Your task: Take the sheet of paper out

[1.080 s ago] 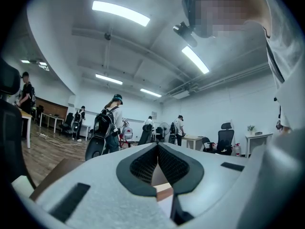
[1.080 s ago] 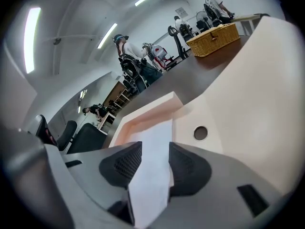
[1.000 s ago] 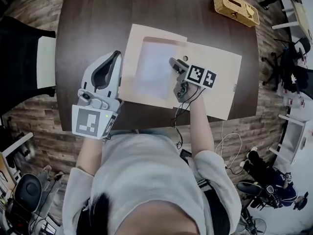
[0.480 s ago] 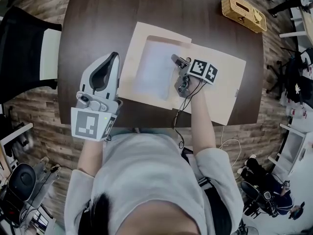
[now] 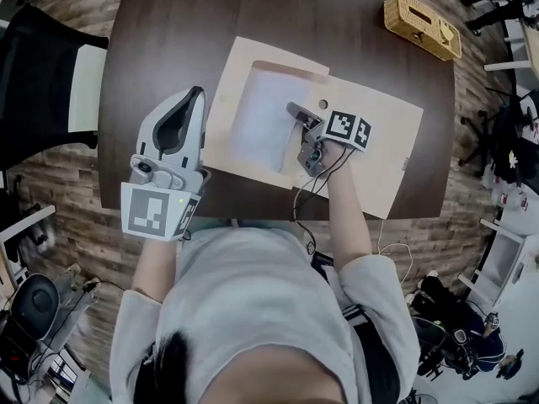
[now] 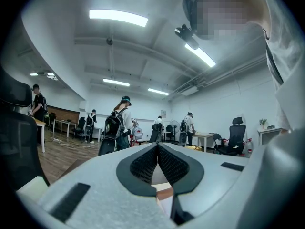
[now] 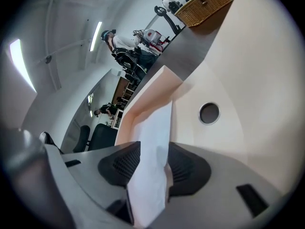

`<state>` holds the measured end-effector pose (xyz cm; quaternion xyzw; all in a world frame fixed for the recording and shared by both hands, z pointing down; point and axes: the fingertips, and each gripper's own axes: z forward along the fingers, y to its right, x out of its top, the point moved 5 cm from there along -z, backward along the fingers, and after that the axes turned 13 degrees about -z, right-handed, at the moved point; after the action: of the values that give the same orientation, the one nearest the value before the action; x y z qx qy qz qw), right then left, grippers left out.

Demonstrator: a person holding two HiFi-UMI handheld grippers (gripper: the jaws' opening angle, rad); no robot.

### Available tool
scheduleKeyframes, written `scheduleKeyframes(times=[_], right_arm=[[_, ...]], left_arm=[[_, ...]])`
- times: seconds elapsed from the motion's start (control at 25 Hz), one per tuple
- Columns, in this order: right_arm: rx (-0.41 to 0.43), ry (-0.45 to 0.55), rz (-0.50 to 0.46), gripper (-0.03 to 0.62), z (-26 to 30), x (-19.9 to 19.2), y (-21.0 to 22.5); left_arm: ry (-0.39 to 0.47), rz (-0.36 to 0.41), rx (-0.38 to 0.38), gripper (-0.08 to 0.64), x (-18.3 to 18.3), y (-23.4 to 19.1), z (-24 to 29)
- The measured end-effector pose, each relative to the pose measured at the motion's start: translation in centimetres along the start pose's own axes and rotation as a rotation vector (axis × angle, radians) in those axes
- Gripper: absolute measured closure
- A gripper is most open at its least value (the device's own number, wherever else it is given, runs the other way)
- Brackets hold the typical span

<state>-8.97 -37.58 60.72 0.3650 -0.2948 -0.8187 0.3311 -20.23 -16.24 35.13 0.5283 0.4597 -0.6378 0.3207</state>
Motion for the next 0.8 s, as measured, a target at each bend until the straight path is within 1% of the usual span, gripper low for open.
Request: scheduleKeyframes(times=[0.2, 0.36, 0.72, 0.8], right_arm=[[0.082, -0.032, 0.021, 0.422, 0.1, -1.3, -1.2], [0.135, -0.064, 0.004, 0.423, 1.2, -1.7, -2.4], [0.178, -0.12, -0.042, 0.423, 4.6, -1.7, -4.1], [0.178, -0.126, -0.044, 0.44, 5.1, -1.7, -4.2]], left_arm=[[0.004, 0.0, 0.01, 0.551, 0.1, 0.0, 0.0], [0.003, 0.0, 0.026, 0.551, 0.1, -0.2, -0.1], [0.008, 0.004, 0.07, 0.551, -0.1, -0.8, -0.4], [0.007, 0.004, 0.082, 0.551, -0.2, -1.0, -0.5]])
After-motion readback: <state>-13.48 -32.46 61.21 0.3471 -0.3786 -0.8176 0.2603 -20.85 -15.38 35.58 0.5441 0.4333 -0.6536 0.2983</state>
